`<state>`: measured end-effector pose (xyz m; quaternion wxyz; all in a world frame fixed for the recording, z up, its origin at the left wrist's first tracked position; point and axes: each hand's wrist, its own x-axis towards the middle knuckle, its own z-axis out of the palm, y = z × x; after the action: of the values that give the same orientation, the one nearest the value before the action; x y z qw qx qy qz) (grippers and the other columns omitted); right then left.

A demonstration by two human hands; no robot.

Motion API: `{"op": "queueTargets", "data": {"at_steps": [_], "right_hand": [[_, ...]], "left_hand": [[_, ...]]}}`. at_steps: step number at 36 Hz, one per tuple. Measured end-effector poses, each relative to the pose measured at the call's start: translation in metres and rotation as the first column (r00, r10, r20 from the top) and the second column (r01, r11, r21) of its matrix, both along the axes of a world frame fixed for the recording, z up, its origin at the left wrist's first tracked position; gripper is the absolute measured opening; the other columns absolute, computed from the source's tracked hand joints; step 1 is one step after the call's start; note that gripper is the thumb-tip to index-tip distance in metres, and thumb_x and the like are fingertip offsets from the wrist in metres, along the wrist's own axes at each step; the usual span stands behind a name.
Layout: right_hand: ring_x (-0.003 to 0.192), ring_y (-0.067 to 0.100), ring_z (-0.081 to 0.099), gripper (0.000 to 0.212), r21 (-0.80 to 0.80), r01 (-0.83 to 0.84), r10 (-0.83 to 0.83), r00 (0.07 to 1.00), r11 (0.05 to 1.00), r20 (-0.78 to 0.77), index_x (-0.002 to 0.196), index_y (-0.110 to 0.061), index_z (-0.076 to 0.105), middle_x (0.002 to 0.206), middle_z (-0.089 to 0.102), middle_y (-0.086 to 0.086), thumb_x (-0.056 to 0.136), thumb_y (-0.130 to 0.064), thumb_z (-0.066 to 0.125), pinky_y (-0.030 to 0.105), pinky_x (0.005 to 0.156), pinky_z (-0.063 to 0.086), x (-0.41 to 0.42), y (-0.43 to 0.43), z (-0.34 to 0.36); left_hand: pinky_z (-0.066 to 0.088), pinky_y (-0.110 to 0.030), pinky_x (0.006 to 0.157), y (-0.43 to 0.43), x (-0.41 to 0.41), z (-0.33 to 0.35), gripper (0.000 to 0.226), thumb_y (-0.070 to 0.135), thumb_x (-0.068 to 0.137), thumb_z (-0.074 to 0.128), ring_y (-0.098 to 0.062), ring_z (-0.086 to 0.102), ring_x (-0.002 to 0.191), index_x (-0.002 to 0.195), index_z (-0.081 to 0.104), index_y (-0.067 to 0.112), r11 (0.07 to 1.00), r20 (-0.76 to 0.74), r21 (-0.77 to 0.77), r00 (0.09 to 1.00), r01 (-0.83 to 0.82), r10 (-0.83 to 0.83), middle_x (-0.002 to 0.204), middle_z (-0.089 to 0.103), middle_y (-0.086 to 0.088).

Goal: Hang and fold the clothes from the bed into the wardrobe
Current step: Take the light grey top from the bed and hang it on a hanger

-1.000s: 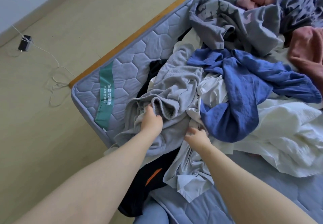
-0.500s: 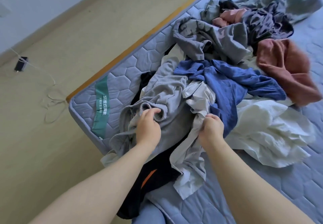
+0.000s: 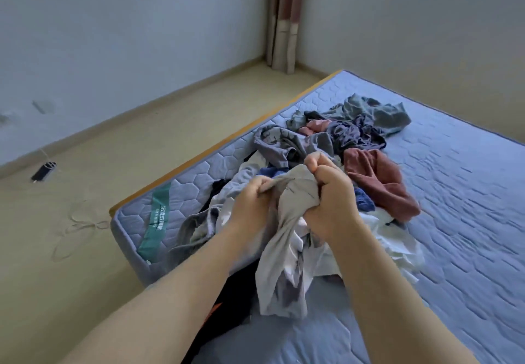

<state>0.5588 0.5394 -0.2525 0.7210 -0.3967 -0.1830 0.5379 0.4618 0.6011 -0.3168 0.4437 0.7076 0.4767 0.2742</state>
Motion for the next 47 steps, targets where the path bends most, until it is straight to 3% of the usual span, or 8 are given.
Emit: {"op": "queueTargets", "data": {"at_steps": [3, 7, 13, 19, 29, 37, 41, 47], "right_hand": [[0.047, 0.015, 0.031, 0.036, -0.115, 0.206, -0.193, 0.974, 0.972, 0.117, 0.060, -0.012, 0.041, 0.054, 0.034, 0.003, 0.082, 0.011, 0.024, 0.024, 0.049, 0.025, 0.011, -0.019, 0.002], [0.053, 0.013, 0.029, 0.031, -0.270, 0.396, -0.226, 0.839, 0.878, 0.495, 0.064, -0.013, 0.048, 0.059, 0.036, 0.002, 0.082, 0.008, 0.035, 0.023, 0.047, 0.023, 0.015, -0.040, -0.002], [0.062, 0.011, 0.049, 0.037, -0.238, -0.082, 0.216, 0.756, 0.968, 0.619, 0.112, -0.025, 0.049, 0.074, 0.051, 0.001, 0.084, -0.002, 0.057, 0.017, 0.054, 0.039, -0.013, -0.066, -0.002], [0.064, 0.012, 0.048, 0.016, -0.321, -0.090, 0.332, 0.353, 0.943, 0.875, 0.075, -0.024, 0.053, 0.062, 0.052, -0.011, 0.086, -0.013, 0.058, 0.027, 0.058, 0.035, -0.036, -0.065, -0.008], [0.062, 0.016, 0.035, 0.024, -0.294, -0.065, 0.259, 0.674, 0.954, 0.692, 0.071, -0.012, 0.047, 0.065, 0.040, 0.007, 0.093, -0.007, 0.038, 0.027, 0.058, 0.027, -0.054, -0.053, 0.025], [0.062, 0.010, 0.056, 0.025, 0.021, -0.329, 0.290, 0.859, 0.944, 0.422, 0.075, -0.018, 0.064, 0.066, 0.063, -0.001, 0.095, -0.017, 0.049, 0.023, 0.059, 0.046, -0.090, -0.055, 0.097], [0.070, 0.015, 0.054, 0.028, -0.048, -0.277, 0.264, 0.827, 0.960, 0.496, 0.075, -0.019, 0.064, 0.070, 0.062, 0.000, 0.094, -0.013, 0.045, 0.027, 0.067, 0.043, -0.095, -0.048, 0.076], [0.081, 0.023, 0.057, 0.010, -0.324, -0.333, 0.465, 0.642, 0.885, 0.610, 0.082, -0.018, 0.064, 0.086, 0.065, 0.011, 0.086, -0.011, 0.059, 0.035, 0.071, 0.044, -0.088, -0.059, 0.010]], "left_hand": [[0.053, -0.040, 0.078, -0.012, -0.007, 0.026, 0.014, 0.028, 0.077, 0.043, -0.024, 0.058, 0.081, 0.073, 0.055, 0.023, 0.979, 0.187, -0.151, 0.969, -0.136, 0.163, 0.077, 0.061, 0.002], [0.056, -0.030, 0.053, -0.028, -0.014, 0.060, 0.029, 0.003, 0.093, 0.037, -0.015, 0.054, 0.066, 0.075, 0.054, 0.020, 0.965, 0.302, -0.152, 0.920, -0.212, 0.250, 0.074, 0.055, 0.000], [0.040, -0.018, 0.036, -0.061, -0.031, 0.097, 0.029, 0.005, 0.095, 0.035, -0.017, 0.048, 0.059, 0.073, 0.051, 0.015, 0.938, 0.437, -0.140, 0.830, -0.317, 0.346, 0.069, 0.050, -0.006], [0.034, -0.019, 0.043, -0.075, -0.070, 0.120, 0.032, 0.003, 0.093, 0.039, -0.015, 0.039, 0.052, 0.068, 0.053, 0.017, 0.893, 0.520, -0.034, 0.755, -0.448, 0.399, 0.060, 0.043, -0.005], [0.030, -0.028, 0.057, -0.081, -0.134, 0.094, 0.027, 0.009, 0.089, 0.049, -0.019, 0.038, 0.059, 0.064, 0.054, 0.018, 0.733, 0.359, 0.035, 0.693, -0.679, 0.625, 0.059, 0.046, -0.002], [0.030, -0.029, 0.057, -0.111, -0.173, 0.144, 0.027, 0.014, 0.076, 0.053, -0.014, 0.039, 0.062, 0.054, 0.057, 0.029, 0.640, 0.642, 0.009, 0.495, -0.768, 0.585, 0.058, 0.047, 0.008], [0.040, -0.033, 0.065, -0.108, -0.172, 0.166, 0.028, 0.014, 0.081, 0.055, -0.018, 0.049, 0.073, 0.058, 0.061, 0.029, 0.691, 0.643, 0.089, 0.571, -0.717, 0.510, 0.067, 0.054, 0.003], [0.036, -0.032, 0.065, -0.091, -0.157, 0.091, 0.011, 0.015, 0.086, 0.057, -0.021, 0.050, 0.073, 0.076, 0.061, 0.013, 0.841, 0.262, -0.002, 0.812, -0.541, 0.522, 0.069, 0.055, -0.003]]}}
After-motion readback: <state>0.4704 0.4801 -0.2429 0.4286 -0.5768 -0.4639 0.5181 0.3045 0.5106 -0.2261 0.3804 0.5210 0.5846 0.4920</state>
